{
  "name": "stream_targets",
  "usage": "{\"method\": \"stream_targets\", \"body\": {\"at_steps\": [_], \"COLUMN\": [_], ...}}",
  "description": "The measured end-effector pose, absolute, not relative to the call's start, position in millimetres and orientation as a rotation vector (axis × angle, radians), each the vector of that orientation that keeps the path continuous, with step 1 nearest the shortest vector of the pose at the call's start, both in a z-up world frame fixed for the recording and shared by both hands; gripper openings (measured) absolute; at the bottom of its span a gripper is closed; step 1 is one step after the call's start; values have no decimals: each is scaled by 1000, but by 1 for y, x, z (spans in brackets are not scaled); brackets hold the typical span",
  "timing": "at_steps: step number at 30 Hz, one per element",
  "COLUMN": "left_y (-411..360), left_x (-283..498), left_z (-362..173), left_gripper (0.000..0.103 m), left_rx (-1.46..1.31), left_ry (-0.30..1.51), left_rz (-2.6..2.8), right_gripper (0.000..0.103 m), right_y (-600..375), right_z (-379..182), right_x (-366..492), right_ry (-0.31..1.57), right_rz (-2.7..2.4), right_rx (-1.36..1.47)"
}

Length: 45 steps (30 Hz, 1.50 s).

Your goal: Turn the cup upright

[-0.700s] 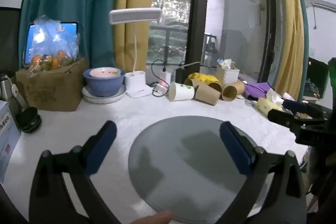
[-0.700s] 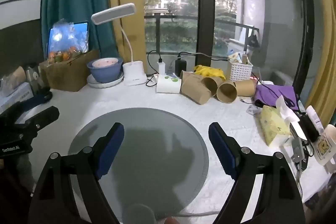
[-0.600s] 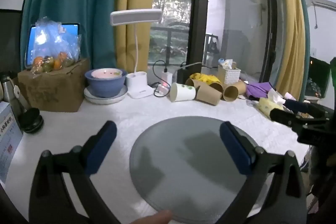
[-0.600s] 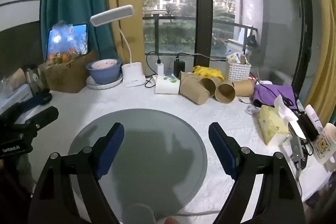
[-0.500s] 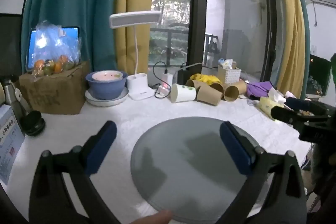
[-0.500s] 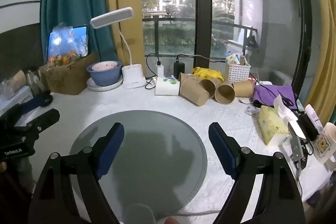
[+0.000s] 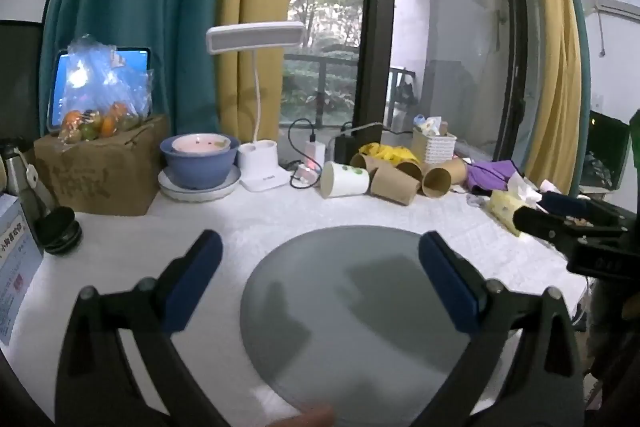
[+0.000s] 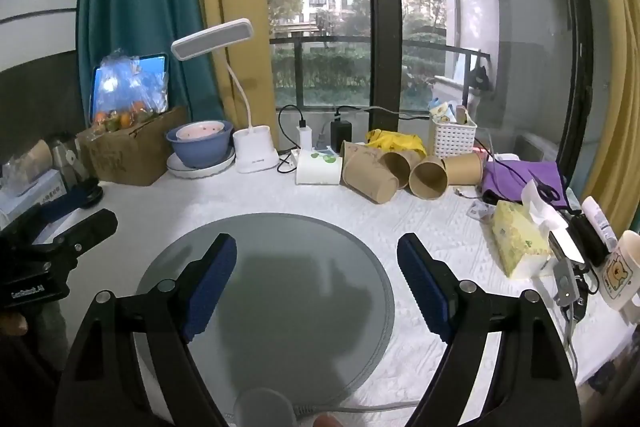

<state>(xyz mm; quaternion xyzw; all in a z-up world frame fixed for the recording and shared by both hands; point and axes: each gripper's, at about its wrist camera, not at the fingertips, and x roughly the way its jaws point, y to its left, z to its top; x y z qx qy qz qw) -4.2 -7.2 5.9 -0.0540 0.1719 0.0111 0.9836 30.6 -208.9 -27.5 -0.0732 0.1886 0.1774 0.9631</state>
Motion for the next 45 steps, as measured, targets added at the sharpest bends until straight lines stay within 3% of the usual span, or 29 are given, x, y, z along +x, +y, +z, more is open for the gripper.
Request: {"method": "stream_targets", "body": {"at_steps": [45], "left_y": [-12], "left_x": [-2], "left_z": [13], "left_gripper": [100], "left_rx": [-114], "left_ry": [331], "left_rz": [2], "right_gripper": [85], "right_y": [-211], "right_z": [-21], "right_x": [29], "right_ry": [376], "right_rz": [357], "right_rx": [-141]}}
